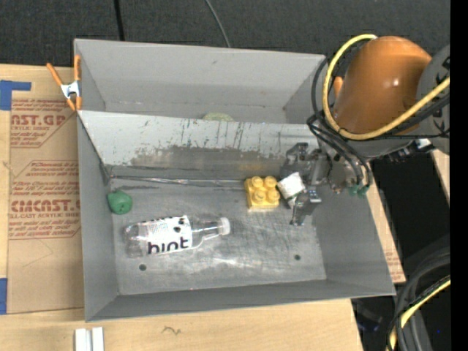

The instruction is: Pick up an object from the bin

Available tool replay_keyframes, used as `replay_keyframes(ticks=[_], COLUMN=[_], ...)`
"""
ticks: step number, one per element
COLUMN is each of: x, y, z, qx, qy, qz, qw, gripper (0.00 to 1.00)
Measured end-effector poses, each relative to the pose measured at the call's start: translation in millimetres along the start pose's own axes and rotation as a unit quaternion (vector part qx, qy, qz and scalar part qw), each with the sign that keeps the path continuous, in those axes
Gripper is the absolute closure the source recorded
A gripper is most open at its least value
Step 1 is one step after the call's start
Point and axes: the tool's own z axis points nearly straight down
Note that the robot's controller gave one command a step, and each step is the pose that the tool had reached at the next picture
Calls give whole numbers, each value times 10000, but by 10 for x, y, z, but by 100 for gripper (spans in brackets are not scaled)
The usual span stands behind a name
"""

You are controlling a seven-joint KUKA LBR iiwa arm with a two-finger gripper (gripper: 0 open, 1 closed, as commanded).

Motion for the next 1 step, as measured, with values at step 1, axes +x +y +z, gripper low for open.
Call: replay_keyframes(ticks=[1], x=[237], y=[197], z=[758], qx=[1], qy=[-16], qz=[-95], qw=[10000], gripper=[0])
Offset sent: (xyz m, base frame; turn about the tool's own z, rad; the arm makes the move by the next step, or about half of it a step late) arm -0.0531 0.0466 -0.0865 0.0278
